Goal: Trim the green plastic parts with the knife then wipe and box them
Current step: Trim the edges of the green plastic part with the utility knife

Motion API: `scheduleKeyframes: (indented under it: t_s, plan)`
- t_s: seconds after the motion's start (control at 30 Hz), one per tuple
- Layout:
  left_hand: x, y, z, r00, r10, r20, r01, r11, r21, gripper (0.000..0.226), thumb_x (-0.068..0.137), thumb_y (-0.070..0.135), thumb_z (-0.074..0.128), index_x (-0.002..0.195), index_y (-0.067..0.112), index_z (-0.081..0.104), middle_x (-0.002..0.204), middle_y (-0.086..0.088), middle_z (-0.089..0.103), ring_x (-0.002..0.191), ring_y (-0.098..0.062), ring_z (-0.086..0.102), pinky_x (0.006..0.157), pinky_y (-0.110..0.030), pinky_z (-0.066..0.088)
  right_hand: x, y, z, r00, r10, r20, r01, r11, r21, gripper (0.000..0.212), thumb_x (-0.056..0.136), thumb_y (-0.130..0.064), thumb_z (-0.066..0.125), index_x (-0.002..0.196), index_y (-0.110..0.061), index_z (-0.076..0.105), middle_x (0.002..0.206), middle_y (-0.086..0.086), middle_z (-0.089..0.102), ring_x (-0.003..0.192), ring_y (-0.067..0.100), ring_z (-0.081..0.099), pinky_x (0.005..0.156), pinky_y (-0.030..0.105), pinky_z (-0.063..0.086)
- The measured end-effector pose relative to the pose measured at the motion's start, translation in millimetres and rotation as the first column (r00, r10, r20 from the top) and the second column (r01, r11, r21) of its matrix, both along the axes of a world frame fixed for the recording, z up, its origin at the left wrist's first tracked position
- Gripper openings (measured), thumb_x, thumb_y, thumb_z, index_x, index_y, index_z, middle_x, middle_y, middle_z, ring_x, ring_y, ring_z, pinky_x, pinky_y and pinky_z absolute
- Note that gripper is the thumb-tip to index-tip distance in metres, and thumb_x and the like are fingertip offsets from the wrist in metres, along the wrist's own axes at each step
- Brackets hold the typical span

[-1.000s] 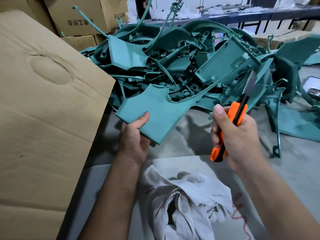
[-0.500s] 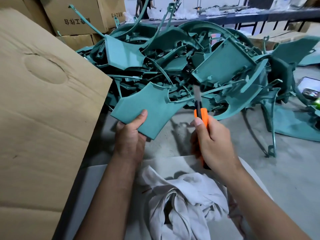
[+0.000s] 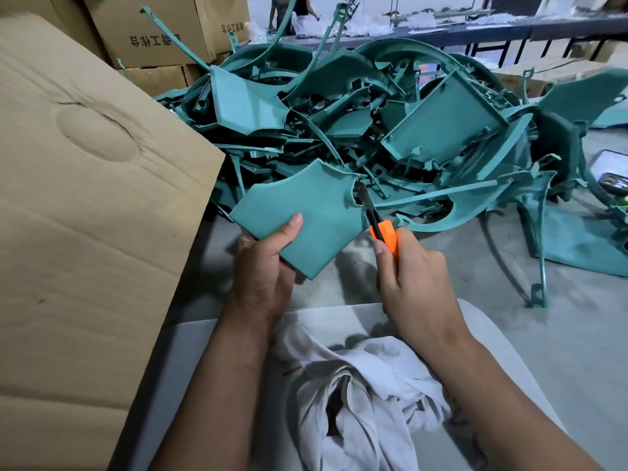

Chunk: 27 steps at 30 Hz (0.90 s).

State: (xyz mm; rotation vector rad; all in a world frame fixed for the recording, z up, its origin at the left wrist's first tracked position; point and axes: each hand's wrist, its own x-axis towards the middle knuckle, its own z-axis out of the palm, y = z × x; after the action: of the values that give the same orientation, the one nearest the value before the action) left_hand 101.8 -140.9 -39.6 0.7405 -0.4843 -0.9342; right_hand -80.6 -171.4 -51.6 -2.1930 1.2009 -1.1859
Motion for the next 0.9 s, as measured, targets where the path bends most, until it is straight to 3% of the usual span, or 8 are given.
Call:
scheduleKeyframes:
  t_s: [0.13,0.27,0.43,0.53,0.63,0.73,0.9]
  plan:
    - [0.5,2.7,3.2,0.998,0.015,0.057,-0.014,1.000,-0.002,0.039,0.080,0.009,0.072,0.118,0.014,0.071,0.120,-0.011,0.074,0.106,-0.031,0.074,0.077,-0.043,0.061,1.3,1.9,3.0,0.998,-0.021,-0.064,0.017,0.998,-0.052,0.022,0.107,-0.035,0.040,0.093,-0.019,0.045,0.059,-0.003,0.048,0.048,0.012,0.045,0.044,0.024,0.025]
    - [-2.4,4.4,6.8,0.996,0.057,0.074,-0.055,0.998,-0.029,0.043,0.080,0.007,0.073,0.122,0.012,0.069,0.121,-0.012,0.074,0.110,-0.033,0.072,0.083,-0.047,0.060,-1.2,1.0,5.2,0.999,-0.022,-0.037,0.019,0.996,-0.089,0.020,0.108,-0.031,0.044,0.091,-0.019,0.044,0.057,-0.005,0.044,0.047,0.012,0.043,0.043,0.026,0.028]
    - [-4.3,5.4,9.3,0.992,0.083,0.090,-0.081,0.996,-0.030,0.036,0.078,0.005,0.072,0.113,0.014,0.073,0.117,-0.011,0.075,0.106,-0.030,0.074,0.080,-0.044,0.061,-0.9,-0.2,5.1,0.999,-0.028,-0.026,0.024,0.992,-0.122,0.020,0.108,-0.026,0.047,0.090,-0.020,0.042,0.057,-0.005,0.042,0.048,0.015,0.042,0.045,0.031,0.032]
    - [-0.9,6.5,9.6,0.993,0.094,0.077,-0.092,0.995,-0.032,0.031,0.079,0.006,0.073,0.108,0.017,0.076,0.115,-0.009,0.076,0.104,-0.029,0.074,0.076,-0.040,0.061,-3.1,-2.9,6.7,0.997,-0.060,0.038,0.065,0.989,-0.131,0.023,0.109,-0.023,0.049,0.088,-0.020,0.041,0.056,-0.010,0.038,0.045,0.011,0.042,0.047,0.020,0.035]
    - [2.3,7.0,9.8,0.990,0.126,0.070,-0.124,0.992,-0.028,0.032,0.079,0.004,0.073,0.109,0.015,0.074,0.112,-0.008,0.077,0.101,-0.028,0.075,0.073,-0.038,0.061,-7.4,-5.5,7.8,0.996,-0.060,0.061,0.068,0.989,-0.129,0.024,0.109,-0.021,0.050,0.087,-0.020,0.042,0.056,-0.011,0.037,0.057,0.001,0.054,0.048,0.010,0.035]
    - [0.4,6.8,9.9,0.990,0.115,0.083,-0.113,0.993,-0.022,0.037,0.079,0.005,0.072,0.115,0.013,0.072,0.115,-0.010,0.076,0.104,-0.029,0.074,0.078,-0.041,0.061,-6.7,-6.2,5.8,0.999,-0.033,-0.005,0.032,0.994,-0.106,0.023,0.109,-0.024,0.049,0.088,-0.021,0.041,0.057,-0.007,0.041,0.045,0.012,0.043,0.050,0.016,0.035]
    - [1.9,5.8,7.3,0.988,0.118,0.103,-0.116,0.993,-0.022,0.032,0.078,0.005,0.073,0.108,0.015,0.076,0.115,-0.010,0.076,0.103,-0.030,0.075,0.077,-0.040,0.061,-5.8,-5.4,5.5,0.997,-0.078,-0.015,0.075,0.991,-0.113,0.025,0.109,-0.024,0.049,0.086,-0.019,0.041,0.056,-0.006,0.042,0.045,0.006,0.040,0.050,0.017,0.039]
